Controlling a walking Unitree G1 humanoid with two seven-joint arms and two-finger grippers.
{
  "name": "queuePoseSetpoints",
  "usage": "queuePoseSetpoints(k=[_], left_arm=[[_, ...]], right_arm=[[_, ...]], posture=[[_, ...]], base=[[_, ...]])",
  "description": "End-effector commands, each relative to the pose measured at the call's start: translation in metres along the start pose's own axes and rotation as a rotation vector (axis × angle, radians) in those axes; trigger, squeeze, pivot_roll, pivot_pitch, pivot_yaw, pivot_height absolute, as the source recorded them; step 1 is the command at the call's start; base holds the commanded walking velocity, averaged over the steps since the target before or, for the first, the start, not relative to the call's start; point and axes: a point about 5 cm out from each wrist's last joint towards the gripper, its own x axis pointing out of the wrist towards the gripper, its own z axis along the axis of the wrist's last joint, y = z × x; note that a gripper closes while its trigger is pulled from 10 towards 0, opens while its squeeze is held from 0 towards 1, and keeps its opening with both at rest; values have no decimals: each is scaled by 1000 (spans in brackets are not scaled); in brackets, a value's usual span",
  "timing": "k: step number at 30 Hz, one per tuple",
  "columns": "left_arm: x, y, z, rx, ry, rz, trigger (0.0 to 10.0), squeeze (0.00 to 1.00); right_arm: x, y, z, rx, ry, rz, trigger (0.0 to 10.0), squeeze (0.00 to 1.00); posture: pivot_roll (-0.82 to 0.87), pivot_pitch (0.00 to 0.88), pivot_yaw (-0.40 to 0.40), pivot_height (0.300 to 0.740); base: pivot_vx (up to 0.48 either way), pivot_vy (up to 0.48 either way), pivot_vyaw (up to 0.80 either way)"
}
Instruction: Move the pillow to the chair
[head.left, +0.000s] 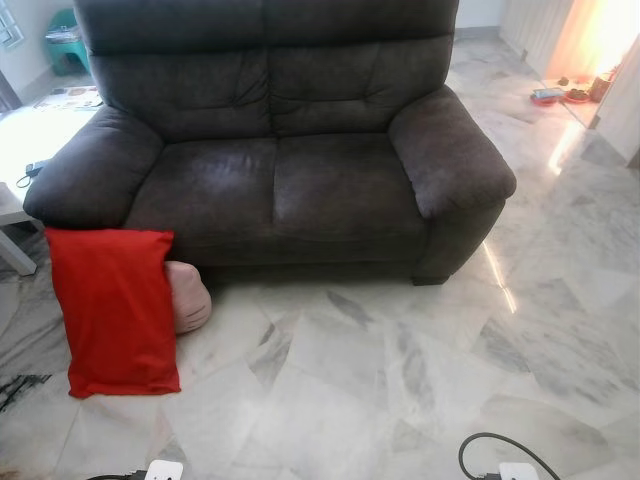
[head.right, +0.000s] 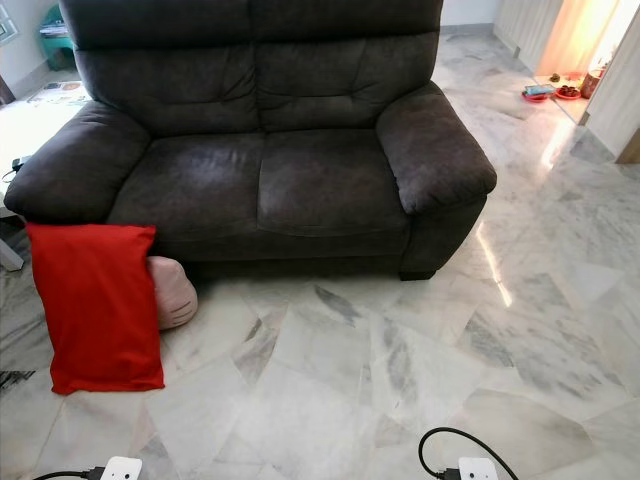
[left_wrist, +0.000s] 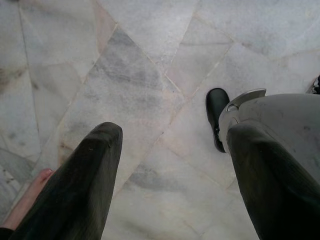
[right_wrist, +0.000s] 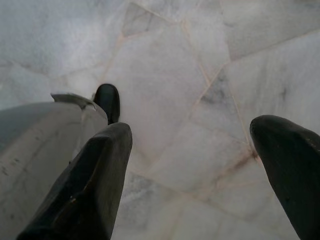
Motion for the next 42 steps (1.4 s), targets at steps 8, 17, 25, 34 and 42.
queuePoseSetpoints(k=[8,17,25,34,42], left_arm=[[0,-1,-1,-24,-11,6,10000,0],[0,-1,-3,-90,-2,19,10000,0],[0,-4,-6,-103,17,8,10000,0],[0,-6,-7,-107,20,2,10000,0],[0,-9,-8,-111,26,-4,10000,0]], right_arm=[[2,14,6,31,-38,51,10000,0],[2,17,10,65,-46,53,10000,0],[2,22,8,72,-53,69,10000,0],[2,25,10,58,-61,84,10000,0],[2,26,10,56,-67,95,10000,0]], posture=[[31,55,37,740],[31,76,33,740],[41,110,28,740],[48,125,20,740],[50,125,17,740]], base=[[0,0,0],[0,0,0],[0,90,0],[0,290,0],[0,260,0]])
